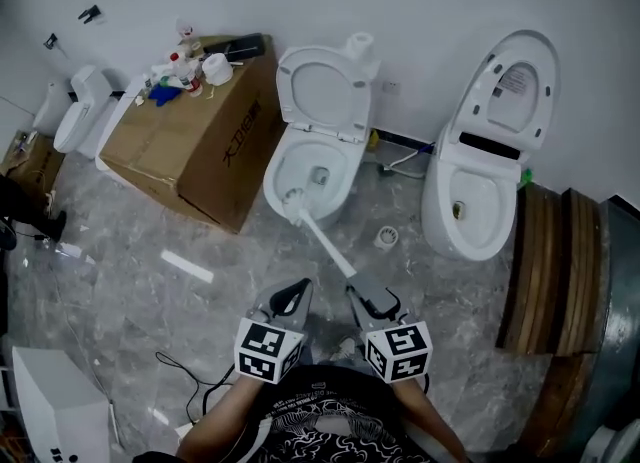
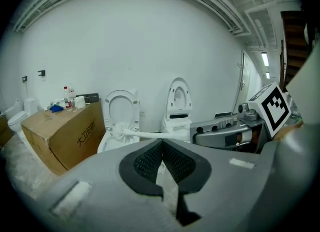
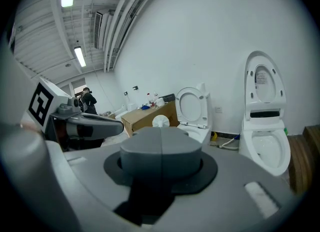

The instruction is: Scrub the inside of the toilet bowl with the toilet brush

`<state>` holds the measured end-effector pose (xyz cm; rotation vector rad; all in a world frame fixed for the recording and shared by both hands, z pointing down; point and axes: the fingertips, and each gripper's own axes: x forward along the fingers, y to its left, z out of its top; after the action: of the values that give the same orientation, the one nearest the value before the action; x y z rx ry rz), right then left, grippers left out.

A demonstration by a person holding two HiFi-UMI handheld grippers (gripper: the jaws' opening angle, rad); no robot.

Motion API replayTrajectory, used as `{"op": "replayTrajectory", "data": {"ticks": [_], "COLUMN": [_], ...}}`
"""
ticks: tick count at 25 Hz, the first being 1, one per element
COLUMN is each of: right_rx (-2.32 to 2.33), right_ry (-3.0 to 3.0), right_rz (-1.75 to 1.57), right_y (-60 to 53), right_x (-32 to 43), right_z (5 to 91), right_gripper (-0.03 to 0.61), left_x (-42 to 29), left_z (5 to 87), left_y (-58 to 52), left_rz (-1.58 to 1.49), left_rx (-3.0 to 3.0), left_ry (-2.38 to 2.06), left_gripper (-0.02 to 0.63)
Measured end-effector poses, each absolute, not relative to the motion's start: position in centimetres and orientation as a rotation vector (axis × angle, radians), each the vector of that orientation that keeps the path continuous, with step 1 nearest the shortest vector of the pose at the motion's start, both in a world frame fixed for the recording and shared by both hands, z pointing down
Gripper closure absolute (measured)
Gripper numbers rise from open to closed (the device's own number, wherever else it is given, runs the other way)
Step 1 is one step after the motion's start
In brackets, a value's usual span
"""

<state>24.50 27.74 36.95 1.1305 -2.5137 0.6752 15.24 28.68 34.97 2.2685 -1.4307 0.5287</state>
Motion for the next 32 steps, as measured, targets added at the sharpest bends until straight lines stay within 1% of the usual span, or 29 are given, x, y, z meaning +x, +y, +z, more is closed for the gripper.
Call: {"op": "replayTrajectory", "data": {"ticks": [7,14,24,28,32], "right_rx": [1.102,1.118,1.117,1.1,1.064], "right_ry": [-2.482,-2.386,-2.194,-2.097,-2.016], "right_rz": [0.668,0.702,0.867,0.964,0.979], "right_y": [24.1,18.0,9.6,7.2,5.1], "right_x": [23.0,19.9,12.9,11.0,9.5], "right_z": [38.5,41.6,47.4,50.7,53.7], "right_gripper": [0.43,0.43,0.43,0.43,0.43], "left_x": [13.8,10.6,4.0,1.4,-0.9], "left_z": [37.2,40.3,44.2,46.7,49.7], "left_y": [24.5,17.4,7.5,4.8,2.2], "left_rz": [0.508,0.469,0.459,0.469,0.45], "left_rx": [2.229,2.182,2.181,2.16,2.096], "left_ry": [-1.419,-1.316,-1.119,-1.084,-1.083], "left_gripper": [0.617,0.617,0.617,0.617,0.617]}}
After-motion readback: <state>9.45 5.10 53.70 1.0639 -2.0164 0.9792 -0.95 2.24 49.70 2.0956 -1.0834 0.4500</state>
